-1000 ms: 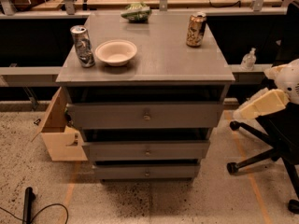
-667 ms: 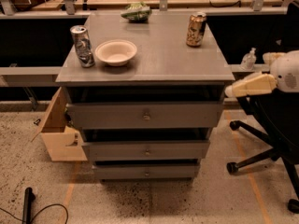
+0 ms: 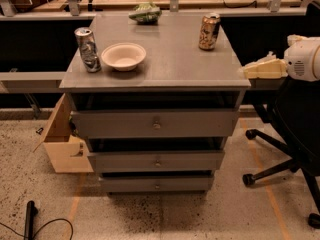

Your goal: Pick orange can

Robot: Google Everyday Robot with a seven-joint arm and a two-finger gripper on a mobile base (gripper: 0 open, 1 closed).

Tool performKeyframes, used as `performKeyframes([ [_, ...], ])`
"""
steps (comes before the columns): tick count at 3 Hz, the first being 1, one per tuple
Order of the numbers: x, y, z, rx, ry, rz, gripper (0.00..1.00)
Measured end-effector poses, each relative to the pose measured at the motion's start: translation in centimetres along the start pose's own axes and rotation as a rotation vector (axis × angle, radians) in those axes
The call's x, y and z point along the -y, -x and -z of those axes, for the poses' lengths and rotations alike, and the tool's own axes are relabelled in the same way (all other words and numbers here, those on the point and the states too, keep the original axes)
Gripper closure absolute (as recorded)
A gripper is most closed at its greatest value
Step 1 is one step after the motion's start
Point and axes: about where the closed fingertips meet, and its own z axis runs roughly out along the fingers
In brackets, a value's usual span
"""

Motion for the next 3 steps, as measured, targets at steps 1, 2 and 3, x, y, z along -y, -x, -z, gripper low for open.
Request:
performKeyframes([
  [1,0.2,0.2,-0.8,0.031,-0.038,-0.022,0.00],
  [2,1.0,1.8,-4.3,0.143,-0.068,-0.038,0.00],
  [3,2.7,3.0,-8.3,0.222,-0.070,-0.045,0.00],
])
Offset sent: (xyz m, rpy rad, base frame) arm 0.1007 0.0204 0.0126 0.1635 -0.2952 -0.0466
